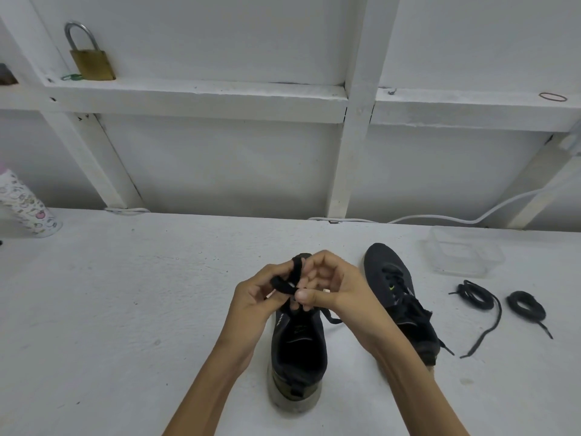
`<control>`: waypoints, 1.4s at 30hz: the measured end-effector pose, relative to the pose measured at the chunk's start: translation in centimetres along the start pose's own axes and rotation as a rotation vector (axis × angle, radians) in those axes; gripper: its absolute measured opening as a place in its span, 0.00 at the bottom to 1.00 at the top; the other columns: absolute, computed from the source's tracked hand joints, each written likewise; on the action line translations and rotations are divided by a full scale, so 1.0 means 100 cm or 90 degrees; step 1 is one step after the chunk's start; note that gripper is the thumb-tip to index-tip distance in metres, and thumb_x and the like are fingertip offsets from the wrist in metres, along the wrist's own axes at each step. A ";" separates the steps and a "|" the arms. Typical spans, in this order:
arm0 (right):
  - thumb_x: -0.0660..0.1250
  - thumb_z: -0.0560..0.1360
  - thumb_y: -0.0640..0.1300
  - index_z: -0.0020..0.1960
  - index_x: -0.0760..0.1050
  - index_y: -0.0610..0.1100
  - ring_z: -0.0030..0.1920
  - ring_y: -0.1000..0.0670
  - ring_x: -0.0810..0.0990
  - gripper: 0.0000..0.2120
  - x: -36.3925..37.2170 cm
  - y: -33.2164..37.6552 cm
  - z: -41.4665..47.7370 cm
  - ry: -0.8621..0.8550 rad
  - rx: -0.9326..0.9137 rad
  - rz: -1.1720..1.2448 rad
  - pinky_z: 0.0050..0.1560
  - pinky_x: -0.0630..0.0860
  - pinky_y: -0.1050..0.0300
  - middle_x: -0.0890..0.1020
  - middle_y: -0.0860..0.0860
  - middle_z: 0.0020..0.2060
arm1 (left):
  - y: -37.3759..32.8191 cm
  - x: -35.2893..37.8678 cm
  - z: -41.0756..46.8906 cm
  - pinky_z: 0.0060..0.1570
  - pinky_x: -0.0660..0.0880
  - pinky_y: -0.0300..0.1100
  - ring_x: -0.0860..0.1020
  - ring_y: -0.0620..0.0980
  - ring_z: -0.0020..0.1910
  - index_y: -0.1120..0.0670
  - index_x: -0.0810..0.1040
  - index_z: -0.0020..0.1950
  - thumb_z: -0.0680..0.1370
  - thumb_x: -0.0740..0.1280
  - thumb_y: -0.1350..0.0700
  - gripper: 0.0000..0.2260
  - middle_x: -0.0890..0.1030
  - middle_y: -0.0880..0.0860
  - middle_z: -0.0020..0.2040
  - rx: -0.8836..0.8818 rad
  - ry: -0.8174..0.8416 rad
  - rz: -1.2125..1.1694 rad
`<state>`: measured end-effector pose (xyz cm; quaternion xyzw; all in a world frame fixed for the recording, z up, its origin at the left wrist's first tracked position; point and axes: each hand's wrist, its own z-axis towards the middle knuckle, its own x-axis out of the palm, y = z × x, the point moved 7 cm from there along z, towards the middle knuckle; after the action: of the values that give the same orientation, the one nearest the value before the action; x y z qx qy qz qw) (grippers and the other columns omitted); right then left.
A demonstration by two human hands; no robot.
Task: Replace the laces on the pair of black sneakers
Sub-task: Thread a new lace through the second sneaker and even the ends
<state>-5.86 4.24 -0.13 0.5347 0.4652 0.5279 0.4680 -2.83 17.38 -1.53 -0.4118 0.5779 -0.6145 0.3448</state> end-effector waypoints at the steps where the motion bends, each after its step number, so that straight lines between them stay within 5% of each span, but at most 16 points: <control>1: 0.73 0.69 0.26 0.51 0.73 0.38 0.35 0.43 0.80 0.16 -0.003 -0.002 0.001 -0.023 0.011 0.003 0.38 0.78 0.58 0.80 0.45 0.37 | 0.001 -0.001 0.000 0.44 0.77 0.37 0.82 0.49 0.47 0.54 0.83 0.57 0.76 0.65 0.71 0.16 0.85 0.54 0.49 -0.003 -0.008 0.004; 7: 0.74 0.67 0.26 0.66 0.75 0.49 0.34 0.40 0.81 0.32 -0.007 -0.005 0.000 -0.011 0.022 -0.062 0.41 0.81 0.55 0.82 0.49 0.47 | 0.003 -0.004 0.001 0.39 0.77 0.38 0.81 0.50 0.36 0.59 0.78 0.44 0.74 0.68 0.71 0.08 0.85 0.55 0.44 -0.044 0.029 -0.013; 10: 0.74 0.68 0.27 0.58 0.82 0.44 0.38 0.36 0.81 0.23 -0.003 -0.001 -0.001 0.039 -0.027 -0.126 0.40 0.80 0.57 0.83 0.48 0.50 | 0.006 -0.004 0.003 0.39 0.77 0.38 0.81 0.51 0.35 0.60 0.74 0.40 0.73 0.69 0.70 0.08 0.86 0.56 0.44 -0.071 0.066 -0.001; 15: 0.75 0.65 0.26 0.45 0.86 0.45 0.43 0.50 0.83 0.16 0.000 0.004 -0.004 -0.015 -0.101 -0.158 0.43 0.81 0.57 0.84 0.50 0.44 | 0.007 -0.008 0.004 0.39 0.77 0.39 0.80 0.53 0.35 0.51 0.76 0.36 0.67 0.74 0.60 0.08 0.84 0.62 0.43 -0.070 0.068 -0.008; 22: 0.79 0.63 0.30 0.37 0.85 0.41 0.37 0.53 0.82 0.09 -0.004 0.009 -0.002 -0.081 -0.181 -0.233 0.40 0.78 0.61 0.83 0.55 0.35 | 0.018 -0.010 0.001 0.38 0.76 0.38 0.80 0.52 0.35 0.54 0.80 0.41 0.68 0.74 0.61 0.05 0.82 0.57 0.40 -0.097 0.028 -0.057; 28: 0.78 0.64 0.30 0.36 0.85 0.45 0.39 0.49 0.82 0.11 -0.018 0.004 -0.002 -0.174 -0.157 -0.153 0.41 0.78 0.54 0.83 0.50 0.36 | 0.017 -0.001 -0.005 0.48 0.77 0.35 0.83 0.48 0.45 0.55 0.82 0.56 0.74 0.71 0.62 0.11 0.85 0.54 0.43 -0.071 0.052 0.062; 34: 0.78 0.67 0.34 0.42 0.86 0.45 0.37 0.56 0.80 0.08 -0.022 0.003 -0.006 -0.233 -0.191 -0.346 0.37 0.73 0.67 0.81 0.54 0.35 | 0.014 0.000 -0.005 0.51 0.70 0.31 0.77 0.43 0.50 0.45 0.82 0.53 0.75 0.70 0.48 0.07 0.81 0.40 0.46 0.066 0.074 0.408; 38: 0.77 0.70 0.38 0.45 0.86 0.45 0.39 0.59 0.79 0.06 -0.026 -0.011 -0.001 -0.134 -0.140 -0.473 0.41 0.74 0.68 0.80 0.55 0.37 | 0.002 0.002 -0.004 0.46 0.67 0.29 0.72 0.37 0.51 0.41 0.79 0.54 0.74 0.58 0.41 0.15 0.75 0.33 0.45 0.189 0.107 0.633; 42: 0.75 0.71 0.36 0.42 0.85 0.49 0.33 0.57 0.76 0.08 -0.026 -0.033 -0.003 0.097 0.079 -0.307 0.38 0.73 0.63 0.81 0.49 0.36 | 0.001 -0.005 0.002 0.46 0.74 0.38 0.75 0.37 0.51 0.39 0.77 0.53 0.77 0.61 0.47 0.08 0.76 0.33 0.49 0.206 0.126 0.642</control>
<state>-6.17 2.13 -3.71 0.3944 0.6445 0.4103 0.5106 -2.47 17.75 -1.67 0.0347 0.6318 -0.4897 0.5999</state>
